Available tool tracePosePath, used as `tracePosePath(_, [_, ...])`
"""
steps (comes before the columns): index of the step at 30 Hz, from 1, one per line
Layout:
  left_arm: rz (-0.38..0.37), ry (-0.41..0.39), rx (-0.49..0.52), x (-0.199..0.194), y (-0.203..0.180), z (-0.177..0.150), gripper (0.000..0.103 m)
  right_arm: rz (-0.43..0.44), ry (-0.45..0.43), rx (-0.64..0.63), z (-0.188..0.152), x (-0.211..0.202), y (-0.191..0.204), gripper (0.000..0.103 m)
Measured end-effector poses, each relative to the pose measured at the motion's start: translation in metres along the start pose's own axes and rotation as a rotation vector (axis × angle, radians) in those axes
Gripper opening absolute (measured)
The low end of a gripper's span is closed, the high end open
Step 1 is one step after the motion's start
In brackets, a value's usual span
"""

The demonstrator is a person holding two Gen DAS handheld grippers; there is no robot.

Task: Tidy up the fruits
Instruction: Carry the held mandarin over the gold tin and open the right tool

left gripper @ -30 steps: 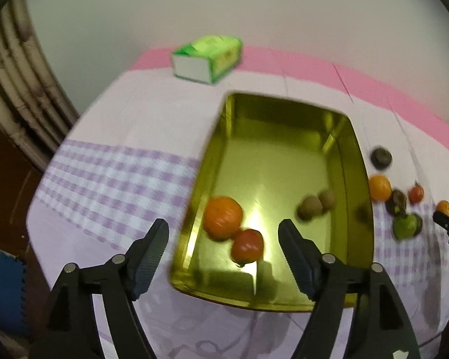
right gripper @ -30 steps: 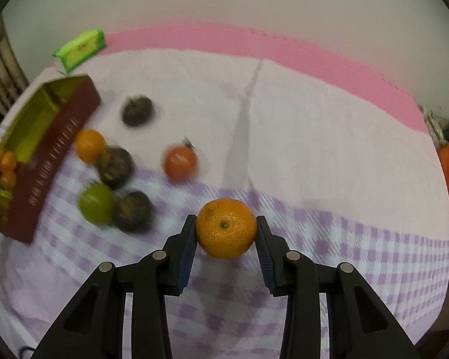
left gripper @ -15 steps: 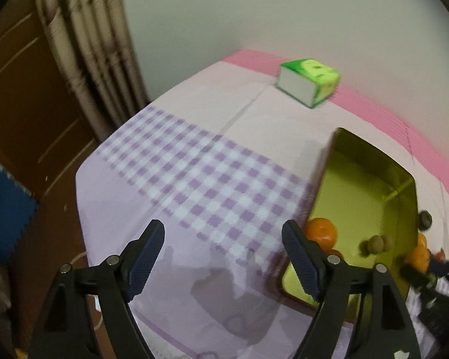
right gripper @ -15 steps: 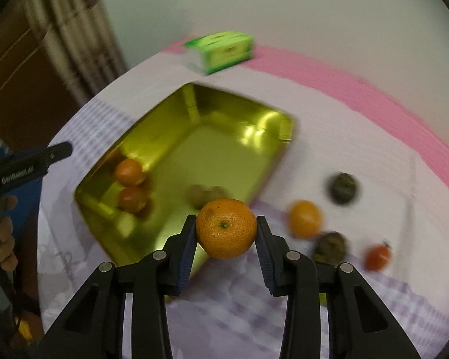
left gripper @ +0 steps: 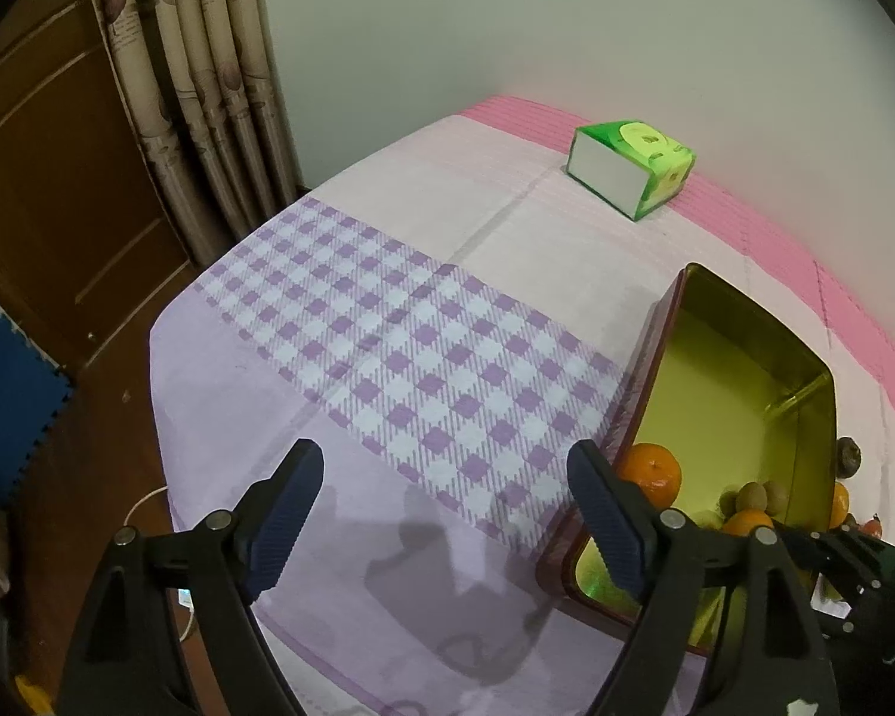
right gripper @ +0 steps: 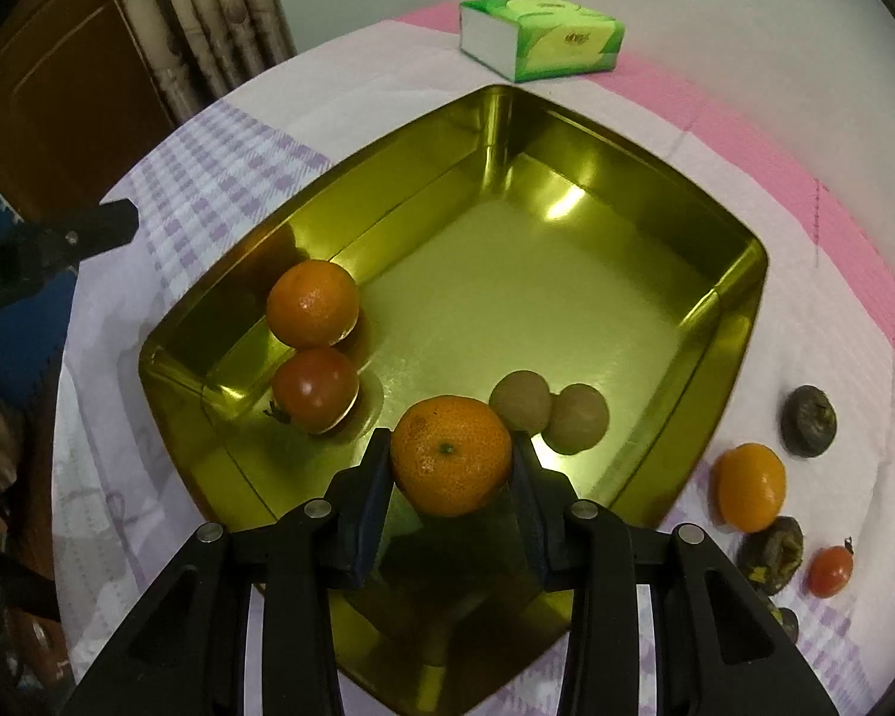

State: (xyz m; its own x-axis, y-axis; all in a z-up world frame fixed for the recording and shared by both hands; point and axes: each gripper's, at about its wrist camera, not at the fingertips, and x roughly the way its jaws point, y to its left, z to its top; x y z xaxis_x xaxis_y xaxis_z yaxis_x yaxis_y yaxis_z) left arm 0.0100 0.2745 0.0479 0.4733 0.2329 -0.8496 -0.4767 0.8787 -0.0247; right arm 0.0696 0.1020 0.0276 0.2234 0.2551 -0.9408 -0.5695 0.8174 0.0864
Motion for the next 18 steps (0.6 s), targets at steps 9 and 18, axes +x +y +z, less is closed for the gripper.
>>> tracePosePath(9, [-0.006,0.014,0.024,0.0031,-0.0073,-0.004,0.081,-0.011,-0.002,0.016,0.0033,0.0065,-0.0004,0.04])
tracePosePath(18, [-0.029,0.039,0.015,0.0093,-0.0073,-0.0056,0.081,0.0,-0.01,0.019,0.003,0.0038,0.0002,0.042])
